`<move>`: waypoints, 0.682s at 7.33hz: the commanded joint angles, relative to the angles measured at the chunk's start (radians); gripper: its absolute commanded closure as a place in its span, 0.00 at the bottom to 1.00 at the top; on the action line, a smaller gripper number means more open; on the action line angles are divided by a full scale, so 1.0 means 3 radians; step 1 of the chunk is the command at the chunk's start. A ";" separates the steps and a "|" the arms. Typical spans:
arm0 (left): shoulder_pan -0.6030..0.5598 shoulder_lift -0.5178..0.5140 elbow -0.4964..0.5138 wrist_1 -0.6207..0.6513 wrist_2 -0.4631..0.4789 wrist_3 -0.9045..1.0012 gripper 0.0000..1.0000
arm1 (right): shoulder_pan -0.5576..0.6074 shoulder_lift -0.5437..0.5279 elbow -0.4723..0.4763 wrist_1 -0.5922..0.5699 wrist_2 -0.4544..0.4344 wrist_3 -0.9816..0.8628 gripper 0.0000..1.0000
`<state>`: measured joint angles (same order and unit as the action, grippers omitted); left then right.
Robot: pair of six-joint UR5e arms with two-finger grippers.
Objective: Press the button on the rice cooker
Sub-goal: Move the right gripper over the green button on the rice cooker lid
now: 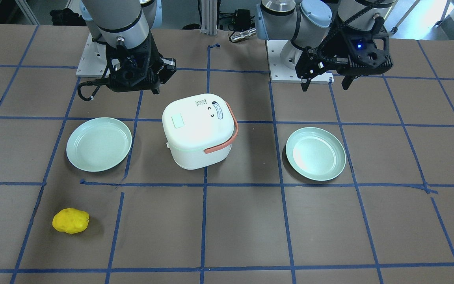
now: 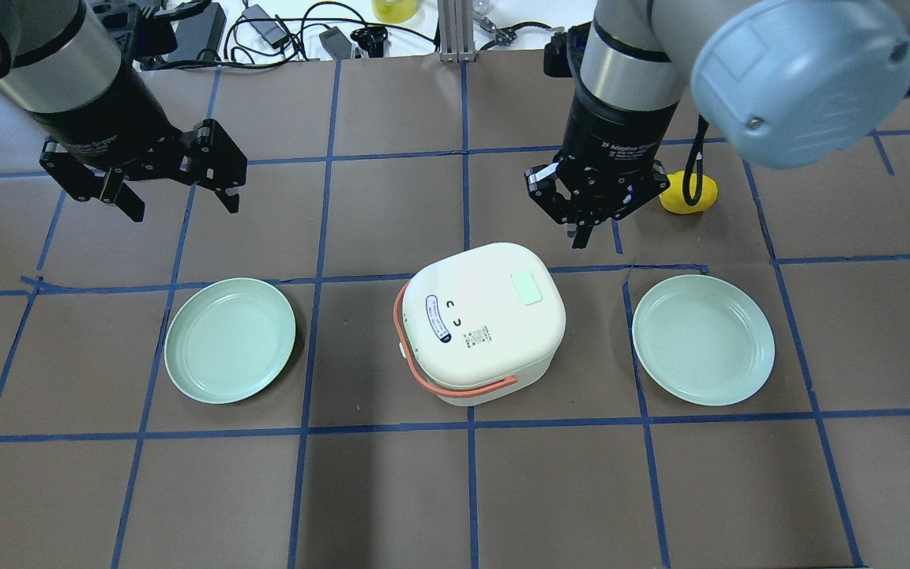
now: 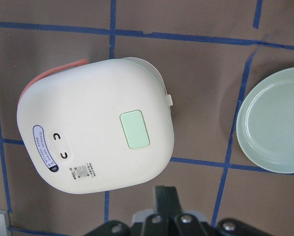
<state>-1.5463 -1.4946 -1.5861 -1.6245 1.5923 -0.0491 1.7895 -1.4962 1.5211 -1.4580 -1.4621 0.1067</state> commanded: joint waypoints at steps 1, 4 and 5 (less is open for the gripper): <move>0.0000 0.0002 0.0000 0.0000 0.0000 0.0000 0.00 | 0.0099 0.0134 0.0185 -0.0354 0.0006 0.0007 1.00; 0.0000 0.0002 0.0000 0.0000 0.0000 0.0000 0.00 | 0.0140 0.0140 0.0518 -0.0748 0.0011 0.0007 1.00; 0.0000 0.0002 0.0000 0.0000 0.0000 0.0000 0.00 | 0.0150 0.0150 0.0523 -0.0754 0.0011 0.0002 1.00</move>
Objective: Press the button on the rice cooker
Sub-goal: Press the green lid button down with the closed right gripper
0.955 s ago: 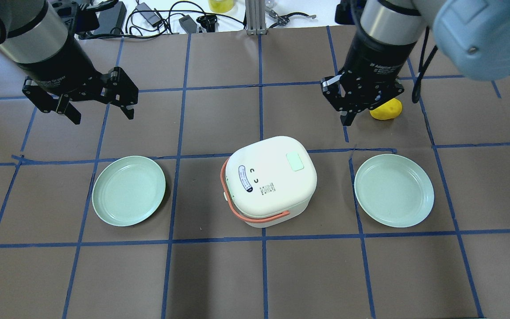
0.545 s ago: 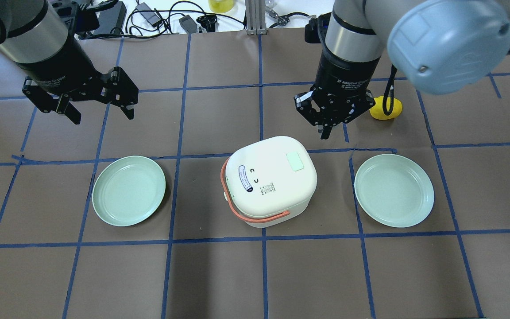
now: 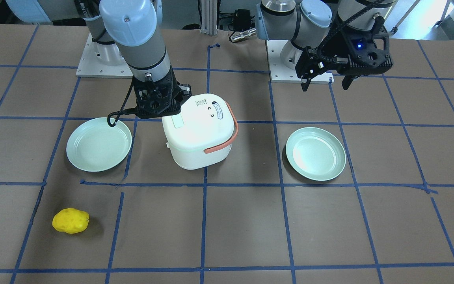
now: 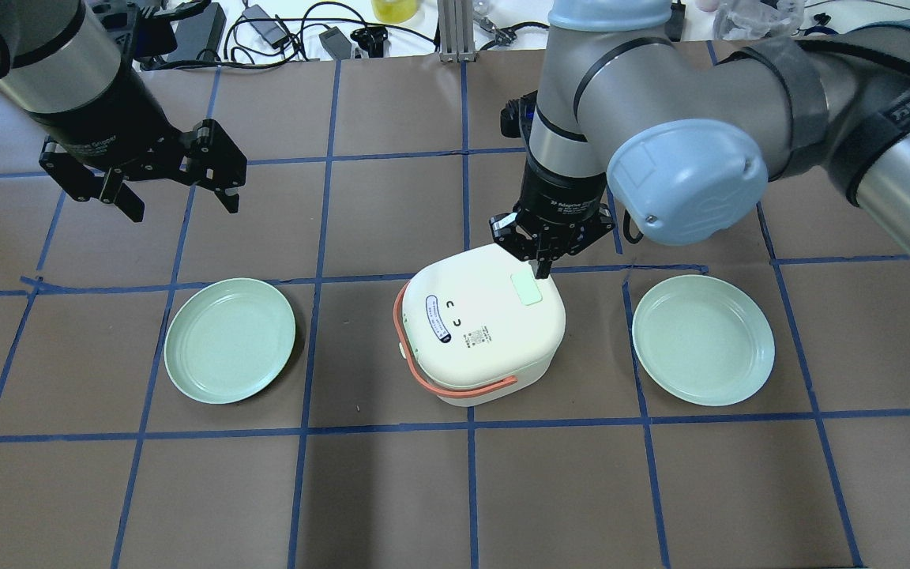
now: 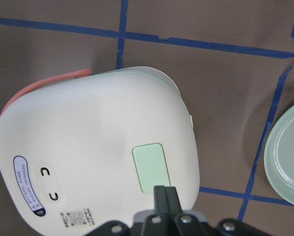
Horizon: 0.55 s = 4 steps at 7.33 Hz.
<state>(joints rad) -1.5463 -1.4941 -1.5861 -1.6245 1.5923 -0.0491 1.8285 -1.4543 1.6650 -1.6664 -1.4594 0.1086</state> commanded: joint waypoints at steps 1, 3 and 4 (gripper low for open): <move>0.0000 0.0000 0.0000 0.0000 0.0000 0.0000 0.00 | 0.0026 0.0056 0.0044 -0.0070 0.0027 -0.0004 1.00; 0.0000 -0.0005 0.0000 0.0000 0.0000 0.0000 0.00 | 0.0026 0.0087 0.0044 -0.0126 0.0043 -0.0004 1.00; 0.0000 -0.0005 0.0000 0.0000 0.0000 0.0000 0.00 | 0.0026 0.0092 0.0044 -0.0131 0.0043 -0.0004 1.00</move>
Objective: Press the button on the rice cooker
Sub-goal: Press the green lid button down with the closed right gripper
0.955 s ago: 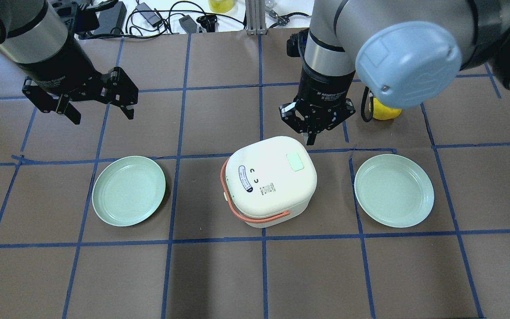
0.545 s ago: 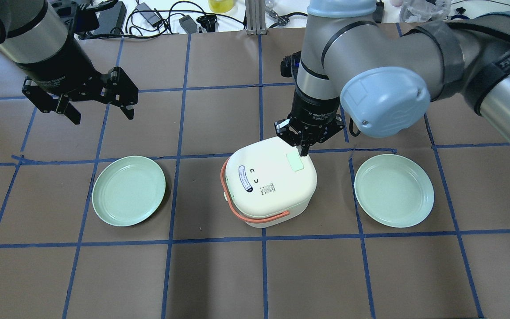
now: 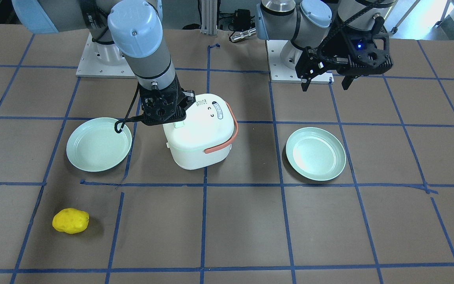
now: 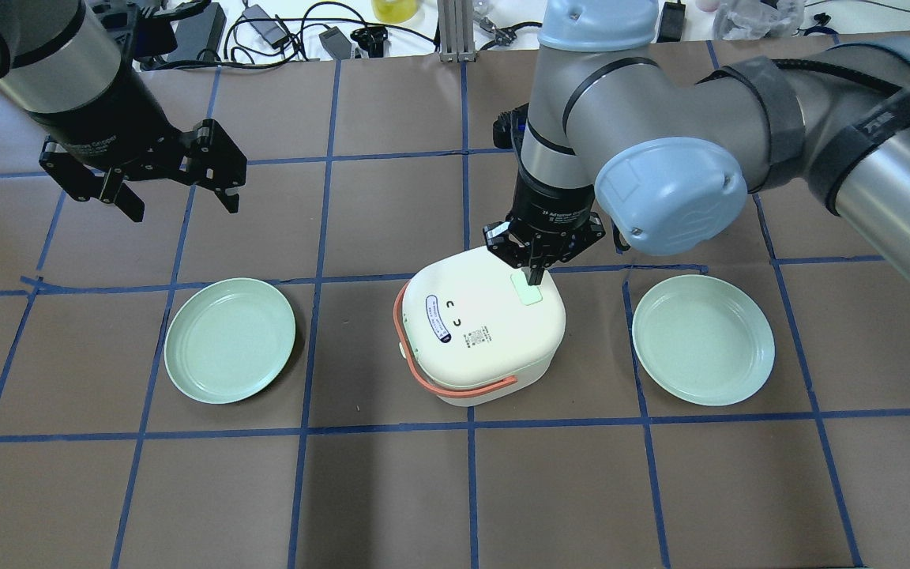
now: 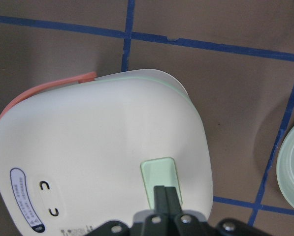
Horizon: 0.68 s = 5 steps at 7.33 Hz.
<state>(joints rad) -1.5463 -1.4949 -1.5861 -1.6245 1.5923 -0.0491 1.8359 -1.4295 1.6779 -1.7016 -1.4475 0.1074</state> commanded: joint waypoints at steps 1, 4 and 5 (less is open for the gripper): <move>0.0000 -0.0002 0.0000 0.0000 0.0000 0.0000 0.00 | 0.0001 0.0020 0.0001 -0.0024 0.0003 0.0000 1.00; 0.0000 0.0003 0.0000 0.0000 0.0000 0.0000 0.00 | 0.0001 0.0040 0.0001 -0.0024 0.0003 -0.0005 1.00; 0.0000 -0.0002 0.0000 0.0000 0.0000 0.0000 0.00 | 0.0001 0.0045 0.0001 -0.0024 0.0003 -0.0005 1.00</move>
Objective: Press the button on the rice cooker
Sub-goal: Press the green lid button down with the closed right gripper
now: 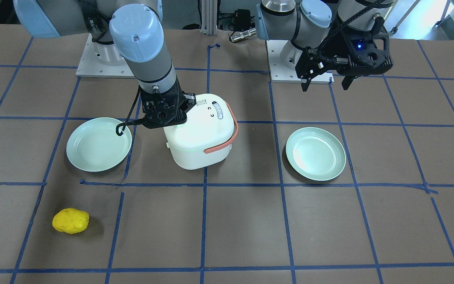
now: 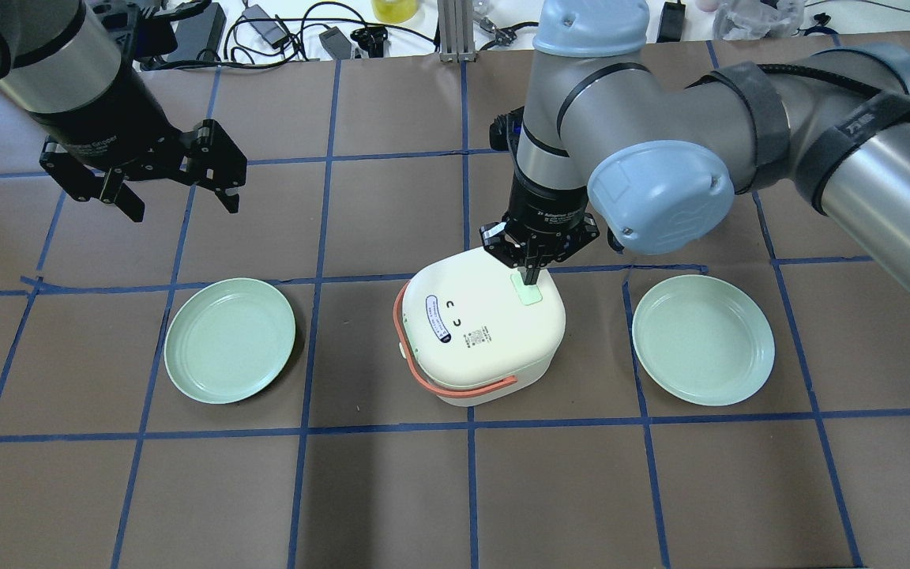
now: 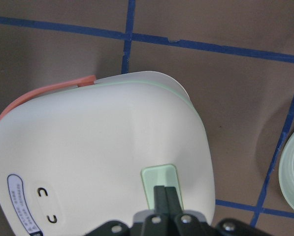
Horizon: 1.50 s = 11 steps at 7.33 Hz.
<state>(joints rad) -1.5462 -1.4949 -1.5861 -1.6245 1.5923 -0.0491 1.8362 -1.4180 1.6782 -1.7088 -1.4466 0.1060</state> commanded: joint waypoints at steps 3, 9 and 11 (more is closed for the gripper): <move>0.0000 0.0003 0.0000 0.0000 0.0000 0.0000 0.00 | 0.0000 0.0053 0.0005 0.0005 0.0000 -0.0001 1.00; 0.0000 0.0003 0.0000 0.0000 0.0000 0.0000 0.00 | 0.0000 0.0084 0.0041 -0.0072 -0.0005 0.0004 1.00; 0.0000 0.0003 0.0000 0.0000 0.0000 0.0000 0.00 | 0.0000 0.0033 -0.0076 -0.0021 -0.0010 0.0111 0.86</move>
<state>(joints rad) -1.5462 -1.4942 -1.5861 -1.6245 1.5923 -0.0491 1.8361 -1.3995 1.6786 -1.7242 -1.4478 0.1148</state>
